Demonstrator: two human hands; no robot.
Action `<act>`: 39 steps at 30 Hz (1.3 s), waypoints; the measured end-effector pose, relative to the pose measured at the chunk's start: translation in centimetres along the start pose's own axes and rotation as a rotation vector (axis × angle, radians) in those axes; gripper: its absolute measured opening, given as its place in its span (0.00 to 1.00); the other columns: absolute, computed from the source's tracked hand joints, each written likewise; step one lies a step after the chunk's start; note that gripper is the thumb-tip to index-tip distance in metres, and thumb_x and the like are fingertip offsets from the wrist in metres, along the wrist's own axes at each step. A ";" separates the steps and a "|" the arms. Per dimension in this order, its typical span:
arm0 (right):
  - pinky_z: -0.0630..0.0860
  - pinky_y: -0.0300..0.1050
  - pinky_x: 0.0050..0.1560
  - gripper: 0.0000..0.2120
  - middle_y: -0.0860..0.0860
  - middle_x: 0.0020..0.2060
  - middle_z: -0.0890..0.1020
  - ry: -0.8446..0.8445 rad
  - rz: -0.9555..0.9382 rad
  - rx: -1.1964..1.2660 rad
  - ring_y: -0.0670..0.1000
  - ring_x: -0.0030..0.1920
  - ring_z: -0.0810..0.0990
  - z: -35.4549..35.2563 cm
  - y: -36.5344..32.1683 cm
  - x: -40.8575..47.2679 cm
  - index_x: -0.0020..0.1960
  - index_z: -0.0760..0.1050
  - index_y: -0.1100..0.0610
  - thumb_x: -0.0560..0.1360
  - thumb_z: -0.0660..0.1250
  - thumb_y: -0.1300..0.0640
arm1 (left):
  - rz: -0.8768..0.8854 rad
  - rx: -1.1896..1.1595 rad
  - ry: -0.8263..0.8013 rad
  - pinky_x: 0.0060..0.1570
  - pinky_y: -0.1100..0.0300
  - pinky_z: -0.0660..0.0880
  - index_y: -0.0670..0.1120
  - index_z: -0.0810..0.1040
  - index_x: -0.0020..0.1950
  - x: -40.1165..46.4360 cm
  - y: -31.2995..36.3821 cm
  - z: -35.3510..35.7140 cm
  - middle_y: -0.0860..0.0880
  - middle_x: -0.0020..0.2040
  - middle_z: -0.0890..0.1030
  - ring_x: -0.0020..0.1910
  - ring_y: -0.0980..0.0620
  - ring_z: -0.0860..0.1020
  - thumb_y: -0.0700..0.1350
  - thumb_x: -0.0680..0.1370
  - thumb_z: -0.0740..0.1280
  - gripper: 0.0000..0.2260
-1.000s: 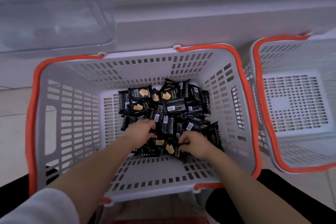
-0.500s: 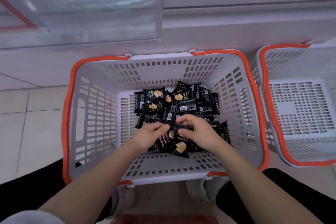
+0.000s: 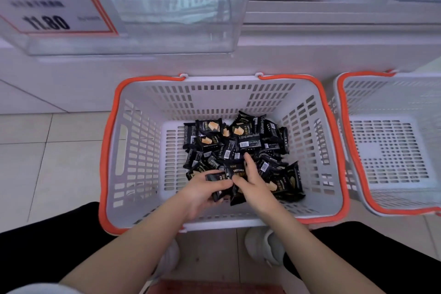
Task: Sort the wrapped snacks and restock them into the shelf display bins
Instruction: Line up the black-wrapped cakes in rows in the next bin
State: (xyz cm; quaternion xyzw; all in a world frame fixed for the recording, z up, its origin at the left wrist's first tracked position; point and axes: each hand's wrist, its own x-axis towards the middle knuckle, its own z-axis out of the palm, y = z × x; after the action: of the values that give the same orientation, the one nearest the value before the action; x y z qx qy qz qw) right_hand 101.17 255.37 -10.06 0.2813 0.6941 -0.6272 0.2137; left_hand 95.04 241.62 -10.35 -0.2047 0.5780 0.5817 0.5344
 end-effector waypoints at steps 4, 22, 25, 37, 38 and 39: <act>0.66 0.35 0.65 0.22 0.37 0.64 0.69 -0.037 -0.116 -0.062 0.44 0.67 0.68 -1.4 0.4 -0.3 0.69 0.60 0.46 0.78 0.63 0.55 | -0.019 -0.093 -0.075 0.33 0.64 0.75 0.43 0.77 0.54 -0.6 0.6 0.0 0.45 0.50 0.81 0.39 0.51 0.79 0.44 0.68 0.73 0.16; 0.67 0.40 0.46 0.19 0.46 0.48 0.74 0.019 0.150 -0.300 0.45 0.45 0.72 -4.3 0.6 3.6 0.63 0.66 0.56 0.75 0.67 0.55 | 0.175 0.991 0.316 0.47 0.64 0.69 0.45 0.74 0.63 5.2 1.4 -3.6 0.47 0.59 0.77 0.50 0.52 0.76 0.45 0.80 0.60 0.13; 0.68 0.42 0.45 0.17 0.49 0.48 0.76 0.036 0.209 -0.257 0.48 0.46 0.74 -4.9 1.1 4.0 0.60 0.66 0.56 0.74 0.66 0.57 | 0.153 1.250 0.261 0.58 0.60 0.70 0.45 0.71 0.67 6.4 -0.3 -4.2 0.45 0.65 0.73 0.59 0.48 0.75 0.45 0.78 0.63 0.17; 0.63 0.40 0.48 0.22 0.46 0.47 0.68 -0.073 0.282 -0.130 0.44 0.47 0.66 -5.9 1.8 4.3 0.68 0.62 0.52 0.76 0.63 0.54 | -0.072 1.629 0.189 0.62 0.53 0.70 0.49 0.68 0.69 8.6 -1.5 -4.2 0.44 0.66 0.71 0.64 0.45 0.71 0.51 0.76 0.65 0.22; 0.64 0.39 0.49 0.20 0.46 0.49 0.70 -0.083 0.275 -0.127 0.44 0.48 0.68 -5.8 1.9 4.3 0.67 0.63 0.50 0.76 0.63 0.54 | -0.054 1.655 0.186 0.61 0.53 0.70 0.49 0.69 0.69 8.5 -1.5 -4.3 0.45 0.66 0.71 0.64 0.45 0.71 0.52 0.77 0.65 0.21; 0.65 0.39 0.49 0.18 0.46 0.52 0.73 -0.087 0.272 -0.124 0.44 0.49 0.70 -5.8 2.0 4.3 0.64 0.63 0.49 0.76 0.63 0.54 | -0.020 1.661 0.187 0.60 0.53 0.71 0.49 0.70 0.68 8.5 -1.4 -4.5 0.46 0.65 0.72 0.63 0.46 0.71 0.52 0.77 0.64 0.20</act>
State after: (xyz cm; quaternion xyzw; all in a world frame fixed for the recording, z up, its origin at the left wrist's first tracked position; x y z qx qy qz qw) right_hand 99.61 261.72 -13.69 0.3316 0.6771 -0.5601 0.3435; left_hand 91.65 240.57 -19.42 0.2034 0.8588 -0.0579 0.4666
